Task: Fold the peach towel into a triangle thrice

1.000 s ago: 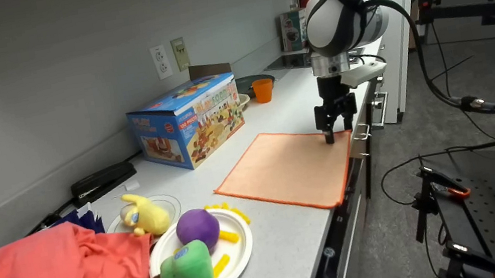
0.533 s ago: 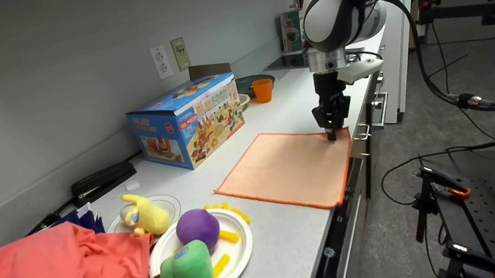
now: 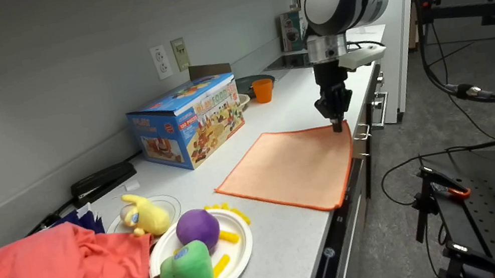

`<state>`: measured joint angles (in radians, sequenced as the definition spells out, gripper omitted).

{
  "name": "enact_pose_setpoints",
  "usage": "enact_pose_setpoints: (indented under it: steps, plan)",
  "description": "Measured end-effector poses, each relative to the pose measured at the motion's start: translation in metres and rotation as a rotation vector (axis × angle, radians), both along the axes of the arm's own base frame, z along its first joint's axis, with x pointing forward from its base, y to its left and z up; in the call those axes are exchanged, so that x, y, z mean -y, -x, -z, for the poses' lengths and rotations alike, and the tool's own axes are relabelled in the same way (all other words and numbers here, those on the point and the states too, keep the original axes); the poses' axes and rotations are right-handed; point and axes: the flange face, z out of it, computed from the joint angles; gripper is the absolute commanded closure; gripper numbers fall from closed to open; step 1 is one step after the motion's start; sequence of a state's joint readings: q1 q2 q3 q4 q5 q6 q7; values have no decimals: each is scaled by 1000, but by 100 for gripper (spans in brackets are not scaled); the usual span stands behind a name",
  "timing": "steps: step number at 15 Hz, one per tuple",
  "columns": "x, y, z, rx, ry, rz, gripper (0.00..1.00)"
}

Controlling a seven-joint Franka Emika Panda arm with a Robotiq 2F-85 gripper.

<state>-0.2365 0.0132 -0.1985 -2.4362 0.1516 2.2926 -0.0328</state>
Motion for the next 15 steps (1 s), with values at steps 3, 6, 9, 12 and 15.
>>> enact_pose_setpoints:
  steps: [3, 6, 9, 12, 15]
  plan:
    - [-22, -8, -18, 11, 3, -22, 100]
    - [-60, -28, -32, 27, 15, -56, 100]
    - [-91, -53, -45, 48, 39, -63, 100]
    - [-102, -79, -53, 86, 88, -48, 100]
    - [-96, -100, -55, 141, 122, -45, 100]
